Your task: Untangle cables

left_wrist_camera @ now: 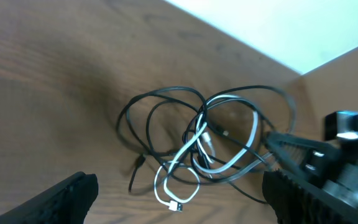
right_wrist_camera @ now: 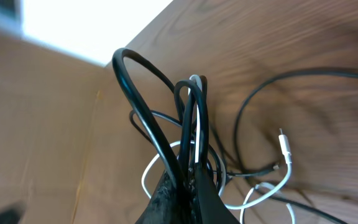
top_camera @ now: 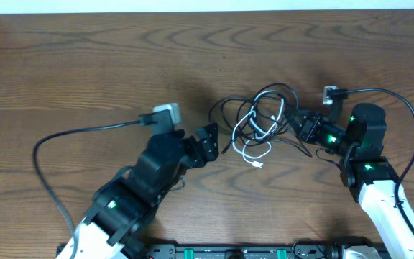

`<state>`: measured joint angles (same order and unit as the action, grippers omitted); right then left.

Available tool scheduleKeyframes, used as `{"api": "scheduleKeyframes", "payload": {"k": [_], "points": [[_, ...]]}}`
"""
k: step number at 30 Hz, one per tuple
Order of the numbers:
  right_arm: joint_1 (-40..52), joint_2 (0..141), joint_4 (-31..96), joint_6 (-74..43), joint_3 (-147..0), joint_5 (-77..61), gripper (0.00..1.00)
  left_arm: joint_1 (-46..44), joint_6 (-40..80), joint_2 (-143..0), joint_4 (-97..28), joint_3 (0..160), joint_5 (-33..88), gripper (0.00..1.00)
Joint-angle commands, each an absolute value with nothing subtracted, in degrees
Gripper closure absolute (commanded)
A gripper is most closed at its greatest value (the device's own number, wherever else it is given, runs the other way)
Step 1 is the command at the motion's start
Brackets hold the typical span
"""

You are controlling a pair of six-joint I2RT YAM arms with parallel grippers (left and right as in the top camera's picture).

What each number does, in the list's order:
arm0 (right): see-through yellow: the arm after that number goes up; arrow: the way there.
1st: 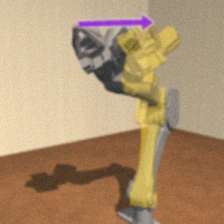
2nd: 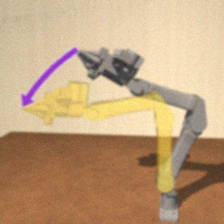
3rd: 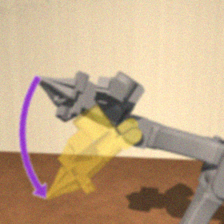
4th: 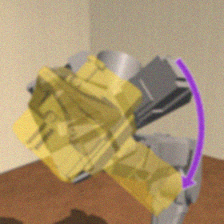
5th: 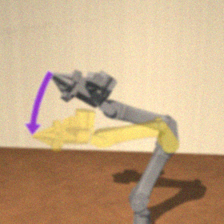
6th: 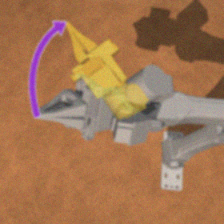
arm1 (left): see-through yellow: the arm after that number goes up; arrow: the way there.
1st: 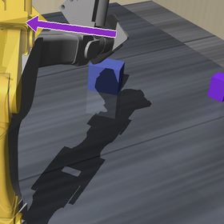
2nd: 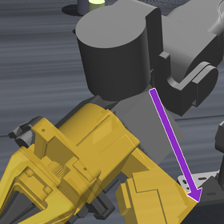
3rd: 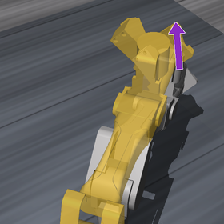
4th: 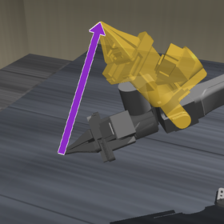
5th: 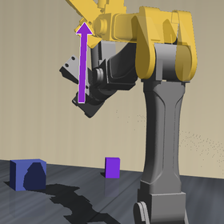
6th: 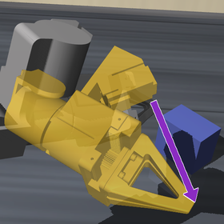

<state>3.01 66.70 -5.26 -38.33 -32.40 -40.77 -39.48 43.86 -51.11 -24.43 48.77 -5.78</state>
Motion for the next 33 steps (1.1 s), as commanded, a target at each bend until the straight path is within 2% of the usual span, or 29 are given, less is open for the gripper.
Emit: {"api": "scheduleKeyframes", "payload": {"k": [1,10,16,25,30,33], "points": [[3.42,66.65,-5.39,-29.93,-32.67,-50.65,0.99,-39.31,43.16,-55.81,-23.92,49.19,-3.11,0.09],[3.42,66.65,-7.07,-21.65,-32.67,-57.74,0.99,-39.31,42.24,-63.35,-20.58,49.19,-0.69,0.09],[3.42,66.65,-7.07,-20.53,-32.67,-59.79,0.99,-39.31,28.67,-66.15,-15.66,49.19,6.90,0.09],[3.42,66.65,-7.03,-24.71,-32.67,-67.99,0.99,-39.31,25.47,-73.71,-12.05,49.19,7.09,0.19],[3.42,66.65,-7.01,-27.77,-32.67,-74.43,0.99,-39.31,25.52,-76.88,-7.35,49.19,5.10,0.44],[3.44,66.65,-6.85,-29.43,-32.67,-77.97,0.99,-39.31,25.54,-78.78,-6.26,49.19,-0.27,0.59]]}}
